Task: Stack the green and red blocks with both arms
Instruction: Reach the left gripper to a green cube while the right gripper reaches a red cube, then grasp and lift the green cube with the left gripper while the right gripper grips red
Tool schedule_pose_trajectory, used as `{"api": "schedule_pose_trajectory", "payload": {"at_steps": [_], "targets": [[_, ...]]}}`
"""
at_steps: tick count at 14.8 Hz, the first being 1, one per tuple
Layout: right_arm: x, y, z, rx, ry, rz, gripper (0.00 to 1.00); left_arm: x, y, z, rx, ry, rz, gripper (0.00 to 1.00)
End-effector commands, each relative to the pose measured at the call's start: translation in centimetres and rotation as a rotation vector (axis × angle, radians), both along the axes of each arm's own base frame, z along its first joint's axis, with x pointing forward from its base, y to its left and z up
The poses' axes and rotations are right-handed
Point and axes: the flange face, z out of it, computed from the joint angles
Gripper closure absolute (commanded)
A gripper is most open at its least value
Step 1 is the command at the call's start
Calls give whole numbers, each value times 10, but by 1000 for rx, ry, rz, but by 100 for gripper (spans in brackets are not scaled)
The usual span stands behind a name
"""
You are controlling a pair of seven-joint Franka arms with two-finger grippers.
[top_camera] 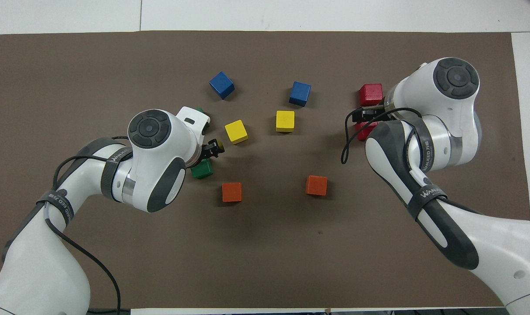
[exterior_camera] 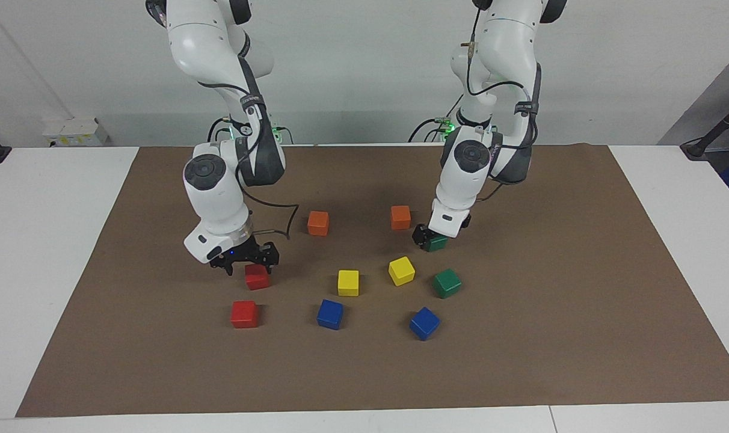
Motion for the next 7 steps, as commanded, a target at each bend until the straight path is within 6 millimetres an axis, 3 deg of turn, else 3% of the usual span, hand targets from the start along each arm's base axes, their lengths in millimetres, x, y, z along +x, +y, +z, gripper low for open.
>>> {"api": "schedule_pose_trajectory", "payload": {"at_steps": [1, 3, 4, 5, 6, 7], "targets": [[-3, 0, -14, 10, 0, 55, 0, -7, 3, -10, 3, -15, 16, 0], [-12, -2, -23, 8, 24, 64, 0, -9, 4, -12, 3, -18, 15, 2], [-15, -3, -27, 6, 33, 66, 0, -10, 4, -13, 3, -18, 17, 12], [-17, -3, -29, 5, 38, 68, 0, -11, 2, -14, 4, -14, 28, 44], [-20, -3, -34, 3, 48, 81, 0, -11, 2, -13, 7, -9, 32, 90], [-22, -2, -36, 2, 51, 93, 0, -9, 3, -11, 8, -8, 35, 100]]}}
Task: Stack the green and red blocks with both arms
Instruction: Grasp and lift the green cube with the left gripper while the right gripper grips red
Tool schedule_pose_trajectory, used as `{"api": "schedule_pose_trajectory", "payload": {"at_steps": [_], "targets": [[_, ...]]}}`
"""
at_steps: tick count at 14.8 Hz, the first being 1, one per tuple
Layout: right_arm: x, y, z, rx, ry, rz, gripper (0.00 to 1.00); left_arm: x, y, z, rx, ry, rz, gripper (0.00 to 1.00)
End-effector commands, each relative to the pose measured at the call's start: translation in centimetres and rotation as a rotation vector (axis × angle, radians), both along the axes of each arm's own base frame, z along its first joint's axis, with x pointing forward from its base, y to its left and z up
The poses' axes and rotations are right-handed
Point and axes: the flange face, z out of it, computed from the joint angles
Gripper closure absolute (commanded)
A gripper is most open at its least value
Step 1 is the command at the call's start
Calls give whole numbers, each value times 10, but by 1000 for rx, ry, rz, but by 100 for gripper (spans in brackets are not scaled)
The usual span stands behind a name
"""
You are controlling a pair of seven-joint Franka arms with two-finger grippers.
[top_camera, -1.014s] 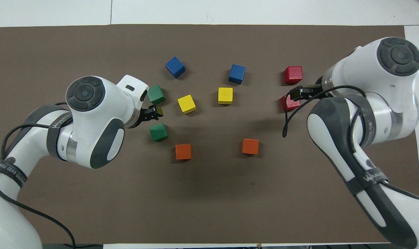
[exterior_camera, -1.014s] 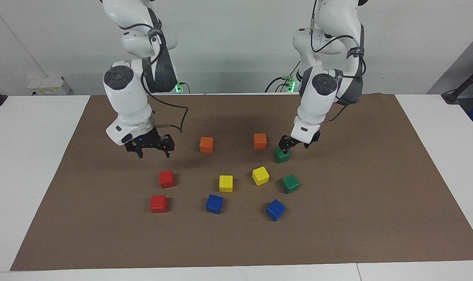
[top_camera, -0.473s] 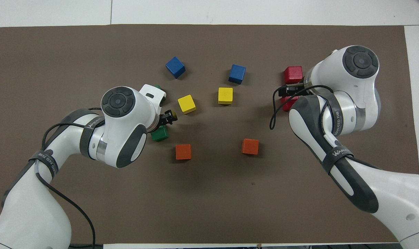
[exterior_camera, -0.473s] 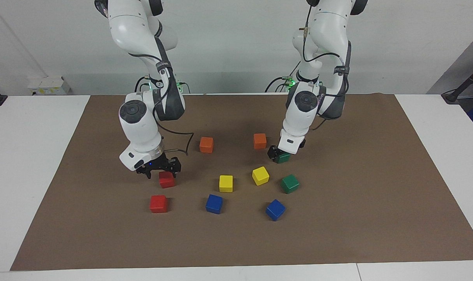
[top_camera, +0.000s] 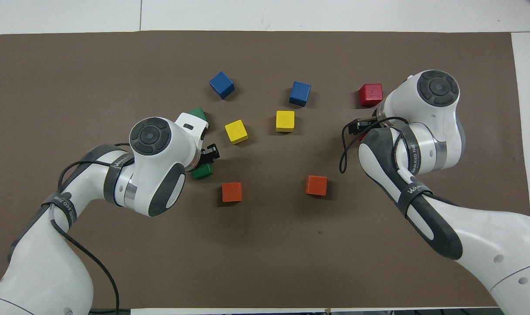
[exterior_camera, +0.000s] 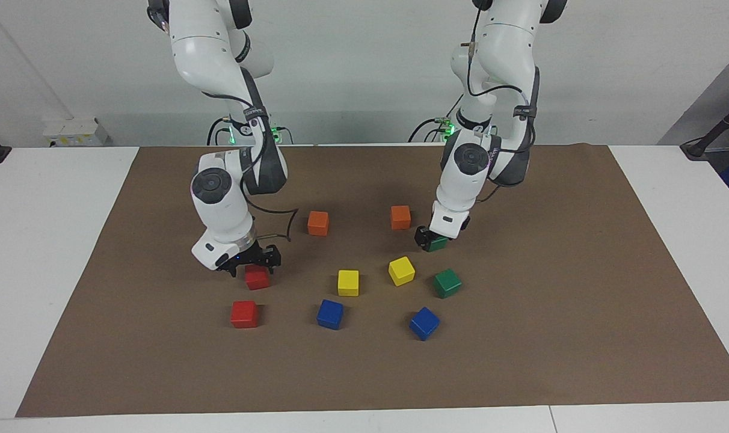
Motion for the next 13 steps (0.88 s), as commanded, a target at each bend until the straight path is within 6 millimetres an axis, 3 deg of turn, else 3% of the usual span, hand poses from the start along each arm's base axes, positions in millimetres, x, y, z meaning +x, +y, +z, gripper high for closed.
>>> {"api": "schedule_pose_trajectory", "payload": {"at_steps": [1, 2, 3, 5, 6, 7, 9, 10, 13], "targets": [[-12, -1, -7, 14, 6, 44, 1, -1, 4, 5, 10, -5, 19, 100], [-14, -1, -9, 13, 10, 54, 4, 3, 11, 14, 17, 5, 23, 100], [-14, -1, -10, 13, 12, 56, 8, 12, 26, 36, 18, 3, 24, 100], [-15, -1, -12, 11, 15, 55, 17, 39, 79, 67, 24, 31, -56, 100], [-17, 4, -13, 11, 16, 66, 26, 53, 111, 74, 21, 41, -108, 100], [-18, 5, -13, 11, 18, 68, 36, 62, 150, 72, 15, 37, -159, 100], [-18, 6, -13, 12, 18, 67, 86, 74, 204, 72, 6, 5, -223, 100], [-19, 6, -14, 10, 24, 68, 100, 79, 225, 73, 6, -24, -230, 100], [-16, -1, -10, 7, 45, 58, 100, 92, 248, 43, 6, -57, -262, 100]]}}
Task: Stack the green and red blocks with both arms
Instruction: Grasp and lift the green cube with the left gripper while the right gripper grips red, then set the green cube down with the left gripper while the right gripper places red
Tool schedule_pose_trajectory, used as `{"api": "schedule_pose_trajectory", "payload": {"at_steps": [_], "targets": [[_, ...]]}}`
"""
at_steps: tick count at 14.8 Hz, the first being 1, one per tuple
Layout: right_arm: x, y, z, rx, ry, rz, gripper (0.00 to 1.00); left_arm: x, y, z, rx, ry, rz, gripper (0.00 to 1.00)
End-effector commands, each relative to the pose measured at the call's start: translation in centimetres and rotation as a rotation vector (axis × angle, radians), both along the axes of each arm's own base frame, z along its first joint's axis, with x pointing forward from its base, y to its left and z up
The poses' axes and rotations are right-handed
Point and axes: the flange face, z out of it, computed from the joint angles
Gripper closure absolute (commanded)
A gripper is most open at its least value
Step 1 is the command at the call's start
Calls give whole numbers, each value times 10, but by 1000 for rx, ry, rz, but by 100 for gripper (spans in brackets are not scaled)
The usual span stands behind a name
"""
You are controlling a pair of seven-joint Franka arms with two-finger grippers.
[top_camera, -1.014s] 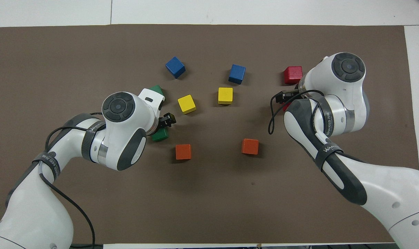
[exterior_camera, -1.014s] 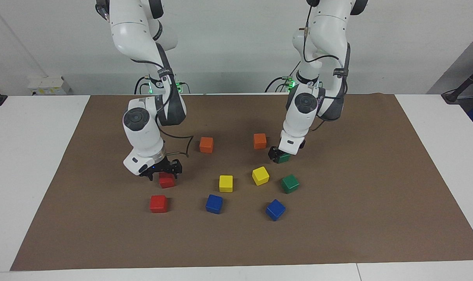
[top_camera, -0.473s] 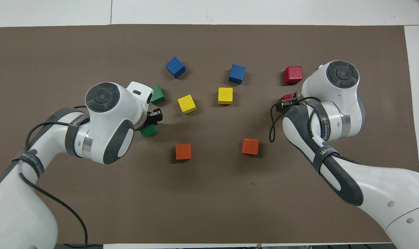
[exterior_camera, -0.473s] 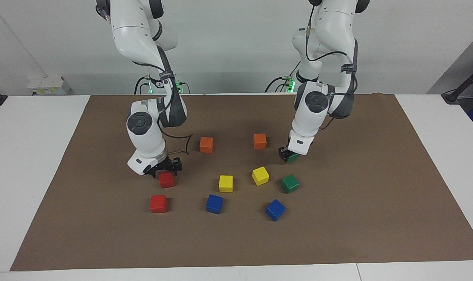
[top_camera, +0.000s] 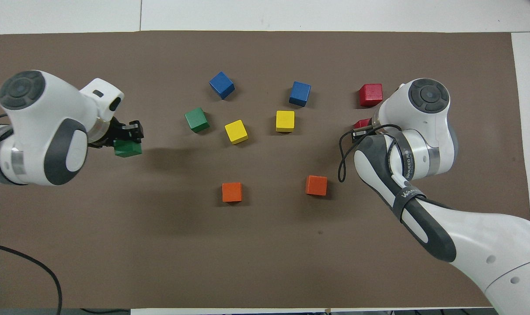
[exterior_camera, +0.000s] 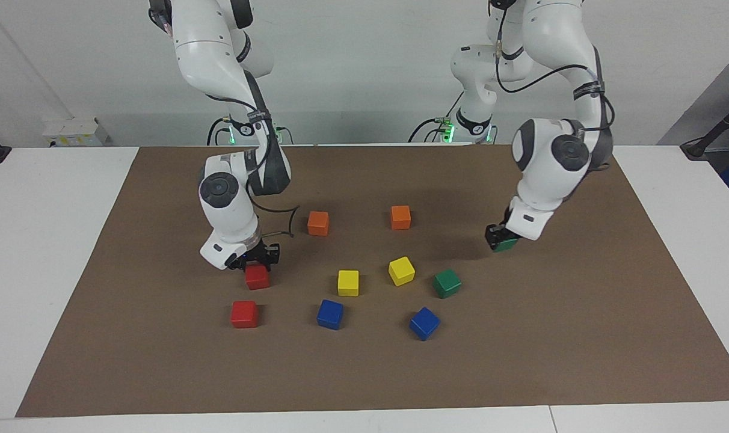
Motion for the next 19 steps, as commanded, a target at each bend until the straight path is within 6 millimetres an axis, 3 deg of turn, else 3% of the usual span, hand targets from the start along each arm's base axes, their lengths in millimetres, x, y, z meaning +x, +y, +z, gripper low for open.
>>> {"api": "schedule_pose_trajectory", "payload": {"at_steps": [1, 2, 4, 8, 9, 11, 14, 16, 17, 18, 19], "targets": [[0, -10, 15, 8, 15, 4, 100, 13, -1, -29, 1, -29, -46, 100], [5, -18, 31, 2, 12, -5, 100, 15, 9, -34, 2, -32, -42, 100], [14, -59, 49, 2, -9, -50, 100, 18, 24, -35, 16, -37, -68, 100], [20, -120, 38, 3, -73, -44, 100, 21, 25, -49, 18, -44, -74, 100], [20, -129, 28, 2, -85, -57, 100, 21, 28, -49, 18, -42, -72, 100], [23, -131, 11, 2, -106, -83, 100, 19, 39, -54, 18, -44, -79, 100], [27, -138, 0, 0, -123, -99, 100, 18, 39, -57, 18, -52, -80, 99], [29, -145, -3, -1, -135, -110, 100, 18, 38, -59, 18, -58, -82, 13], [29, -145, -3, 0, -139, -112, 80, 17, 38, -60, 19, -62, -80, 0], [30, -145, -1, 1, -137, -118, 1, 16, 37, -62, 18, -66, -80, 0], [33, -140, 6, 1, -137, -115, 0, 18, 39, -59, 19, -64, -80, 0]]}}
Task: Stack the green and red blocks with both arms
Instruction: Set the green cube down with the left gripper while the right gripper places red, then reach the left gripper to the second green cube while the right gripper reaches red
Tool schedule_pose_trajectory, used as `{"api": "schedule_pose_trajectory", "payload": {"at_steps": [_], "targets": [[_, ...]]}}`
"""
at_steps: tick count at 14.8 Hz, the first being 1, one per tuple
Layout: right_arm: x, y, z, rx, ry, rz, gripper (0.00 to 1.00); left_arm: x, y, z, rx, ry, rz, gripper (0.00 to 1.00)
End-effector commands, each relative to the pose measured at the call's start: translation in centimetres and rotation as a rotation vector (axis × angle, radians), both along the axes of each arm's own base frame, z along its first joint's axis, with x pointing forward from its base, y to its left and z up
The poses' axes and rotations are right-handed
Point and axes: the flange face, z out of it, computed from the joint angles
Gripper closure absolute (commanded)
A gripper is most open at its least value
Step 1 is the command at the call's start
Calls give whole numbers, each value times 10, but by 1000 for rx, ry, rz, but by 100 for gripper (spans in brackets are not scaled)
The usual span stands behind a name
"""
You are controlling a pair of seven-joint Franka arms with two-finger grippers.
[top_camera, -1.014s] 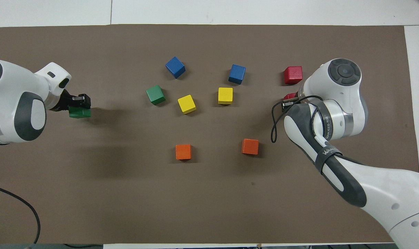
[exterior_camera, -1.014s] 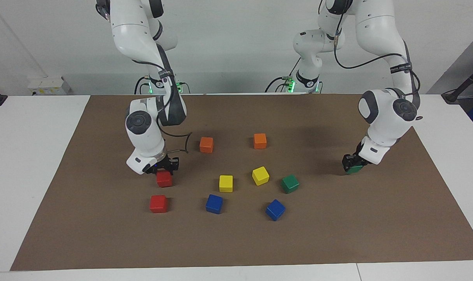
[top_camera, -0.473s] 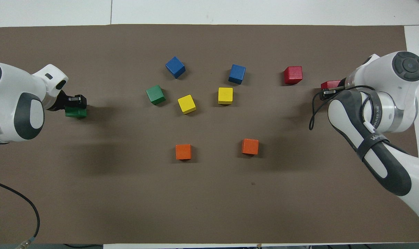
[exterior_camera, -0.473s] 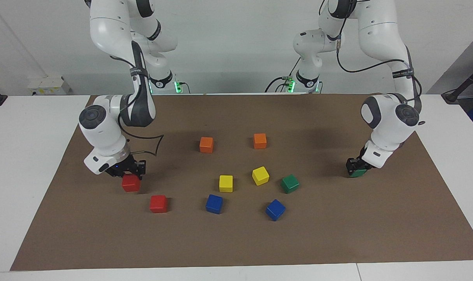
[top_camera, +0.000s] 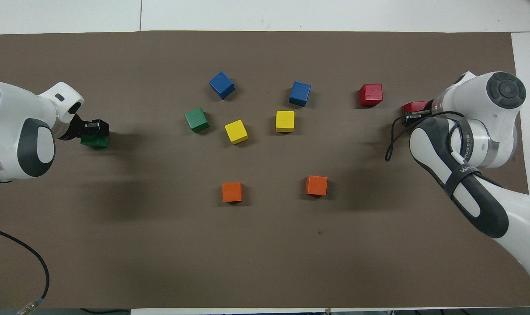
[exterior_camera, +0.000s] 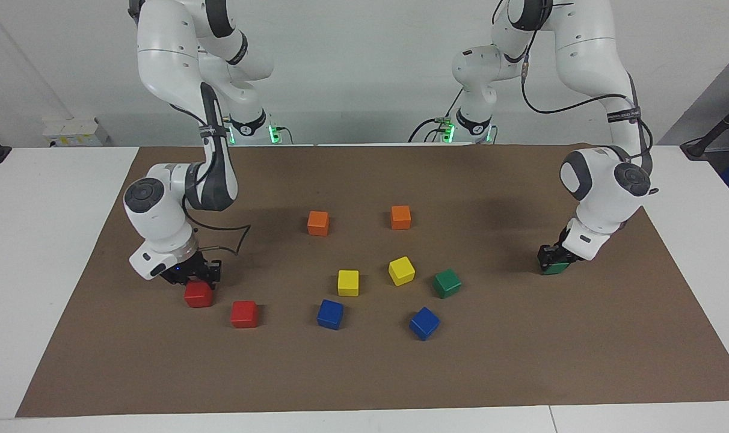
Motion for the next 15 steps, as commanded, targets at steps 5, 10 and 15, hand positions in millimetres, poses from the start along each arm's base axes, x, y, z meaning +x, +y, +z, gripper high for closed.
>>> {"api": "schedule_pose_trajectory", "payload": {"at_steps": [5, 10, 15], "targets": [[31, 30, 72, -2, 70, -45, 0, 42, -67, 82, -5, 43, 108, 0], [59, 104, 74, -34, 25, -77, 0, 24, -220, 88, 11, 35, 380, 0], [85, 123, 58, -47, 29, -74, 0, 40, -265, 52, -22, -29, 497, 0]]}}
